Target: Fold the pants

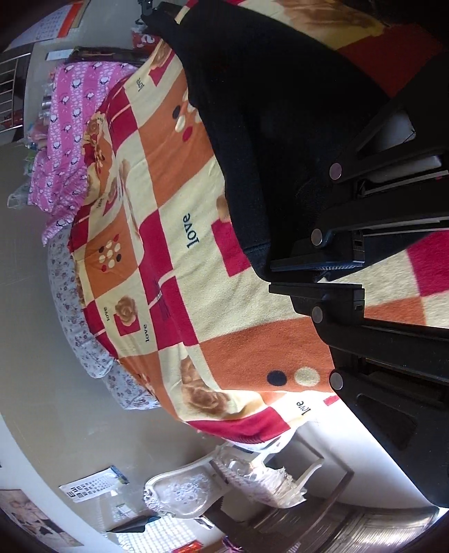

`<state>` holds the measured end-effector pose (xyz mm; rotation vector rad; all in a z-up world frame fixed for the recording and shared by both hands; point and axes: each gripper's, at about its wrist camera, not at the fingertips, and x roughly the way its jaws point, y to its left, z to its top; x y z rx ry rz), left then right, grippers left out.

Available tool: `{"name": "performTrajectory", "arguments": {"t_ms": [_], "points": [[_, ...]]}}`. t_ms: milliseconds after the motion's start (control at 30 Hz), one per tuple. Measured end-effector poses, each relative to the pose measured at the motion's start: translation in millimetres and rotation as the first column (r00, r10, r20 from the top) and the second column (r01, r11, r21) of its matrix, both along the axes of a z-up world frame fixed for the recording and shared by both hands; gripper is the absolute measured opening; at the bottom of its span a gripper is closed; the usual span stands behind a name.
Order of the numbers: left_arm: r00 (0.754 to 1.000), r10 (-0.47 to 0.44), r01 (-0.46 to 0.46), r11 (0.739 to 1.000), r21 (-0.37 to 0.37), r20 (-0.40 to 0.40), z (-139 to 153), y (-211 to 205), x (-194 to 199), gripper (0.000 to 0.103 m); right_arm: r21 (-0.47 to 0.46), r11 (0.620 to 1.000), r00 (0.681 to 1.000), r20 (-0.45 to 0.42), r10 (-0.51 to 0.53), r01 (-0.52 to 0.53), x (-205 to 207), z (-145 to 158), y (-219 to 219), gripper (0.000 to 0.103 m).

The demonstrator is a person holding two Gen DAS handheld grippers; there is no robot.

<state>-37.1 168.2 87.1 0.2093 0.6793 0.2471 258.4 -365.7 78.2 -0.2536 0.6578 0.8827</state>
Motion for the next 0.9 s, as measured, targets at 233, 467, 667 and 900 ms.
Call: {"name": "performTrajectory", "arguments": {"t_ms": [233, 467, 667, 900], "points": [[0.998, -0.017, 0.017, 1.000, 0.002, -0.054, -40.4, -41.0, -59.0, 0.005, -0.001, 1.000, 0.999, -0.047, -0.009, 0.009, -41.7, -22.9, -37.8, 0.005], [0.994, 0.087, -0.097, 0.985, -0.141, -0.070, -88.6, -29.9, -78.7, 0.006, -0.039, 0.999, 0.994, -0.107, -0.013, 0.009, -65.6, -59.7, -57.5, 0.005], [0.963, 0.269, -0.265, 0.933, -0.243, -0.018, -78.7, -9.7, -101.4, 0.009, -0.105, 0.994, 0.994, -0.107, -0.004, -0.007, -78.3, -75.8, -56.7, 0.005], [0.939, 0.320, -0.268, 0.913, -0.308, 0.130, -28.7, -25.3, -104.5, 0.009, -0.183, 0.978, 0.987, -0.105, -0.125, 0.104, -64.2, -80.1, -77.7, 0.008]]}}
